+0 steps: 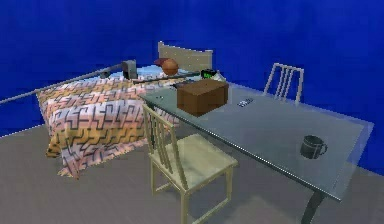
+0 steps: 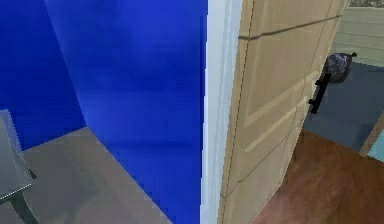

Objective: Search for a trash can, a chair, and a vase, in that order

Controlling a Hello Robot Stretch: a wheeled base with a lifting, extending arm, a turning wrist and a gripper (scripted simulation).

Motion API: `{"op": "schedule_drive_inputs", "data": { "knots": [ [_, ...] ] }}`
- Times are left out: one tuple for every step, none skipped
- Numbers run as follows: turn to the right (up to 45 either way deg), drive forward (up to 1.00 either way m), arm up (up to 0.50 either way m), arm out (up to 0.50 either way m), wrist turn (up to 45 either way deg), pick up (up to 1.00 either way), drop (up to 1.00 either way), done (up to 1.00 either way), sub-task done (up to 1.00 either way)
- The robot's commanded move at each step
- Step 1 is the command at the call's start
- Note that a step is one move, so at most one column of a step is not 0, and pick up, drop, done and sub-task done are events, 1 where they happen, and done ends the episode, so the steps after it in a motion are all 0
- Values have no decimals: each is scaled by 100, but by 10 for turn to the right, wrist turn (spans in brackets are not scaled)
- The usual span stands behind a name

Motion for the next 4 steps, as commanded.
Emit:
{"op": "schedule_drive_inputs", "data": {
  "knots": [
    [0, 0, 0, 0, 0, 0, 0, 0, 100],
    [-300, 0, 0, 0, 0, 0, 0, 0, 0],
    [0, 100, 0, 0, 0, 0, 0, 0, 0],
    [0, 50, 0, 0, 0, 0, 0, 0, 0]
  ]
}}
